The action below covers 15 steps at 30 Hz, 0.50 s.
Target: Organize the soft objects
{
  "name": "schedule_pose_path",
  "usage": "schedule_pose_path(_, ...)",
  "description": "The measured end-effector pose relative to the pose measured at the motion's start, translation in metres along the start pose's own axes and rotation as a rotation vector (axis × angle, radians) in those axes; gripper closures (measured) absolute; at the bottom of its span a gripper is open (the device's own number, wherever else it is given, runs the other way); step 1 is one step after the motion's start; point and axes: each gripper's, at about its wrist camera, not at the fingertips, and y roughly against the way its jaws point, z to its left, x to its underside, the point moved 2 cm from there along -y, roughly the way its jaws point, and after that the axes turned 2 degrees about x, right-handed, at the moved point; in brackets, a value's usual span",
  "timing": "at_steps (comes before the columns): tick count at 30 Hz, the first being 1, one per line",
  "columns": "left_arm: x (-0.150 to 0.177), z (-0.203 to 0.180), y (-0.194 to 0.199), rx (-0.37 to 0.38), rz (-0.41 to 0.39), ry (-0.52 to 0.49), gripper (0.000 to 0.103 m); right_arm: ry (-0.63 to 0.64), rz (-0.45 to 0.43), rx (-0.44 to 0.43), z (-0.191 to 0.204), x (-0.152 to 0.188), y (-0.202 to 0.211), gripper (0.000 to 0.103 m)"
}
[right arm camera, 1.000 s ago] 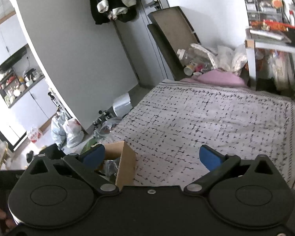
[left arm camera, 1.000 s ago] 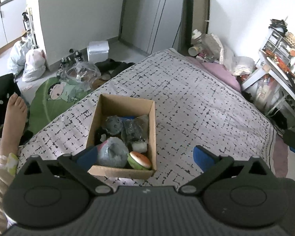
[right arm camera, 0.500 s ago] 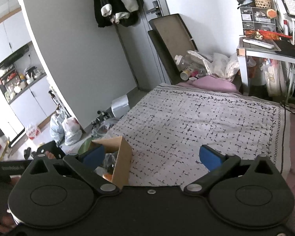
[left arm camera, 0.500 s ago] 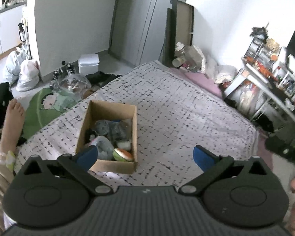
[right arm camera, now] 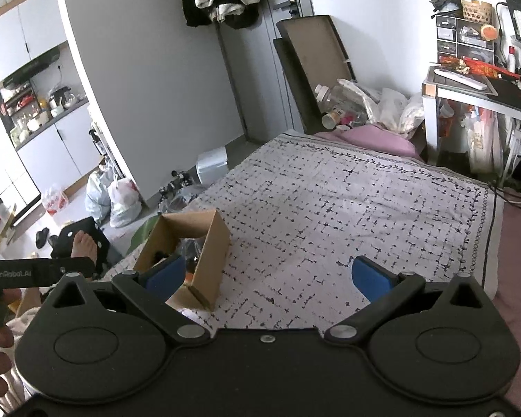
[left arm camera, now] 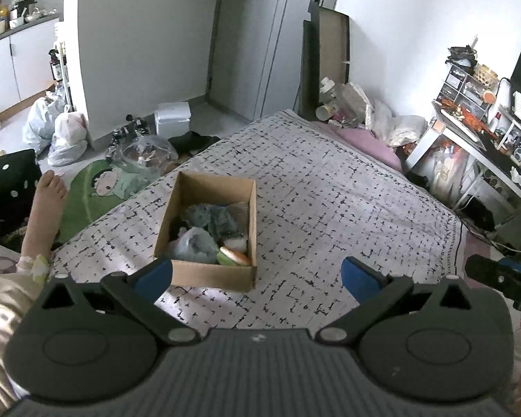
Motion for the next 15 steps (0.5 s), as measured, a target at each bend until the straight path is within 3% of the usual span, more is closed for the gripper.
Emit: schedule_pose_path(15,0.015,0.015,0.016,-0.054,0.018,0.025,0.000,0.040,0.042,0.014,0.010,0.010,0.001,0.000)
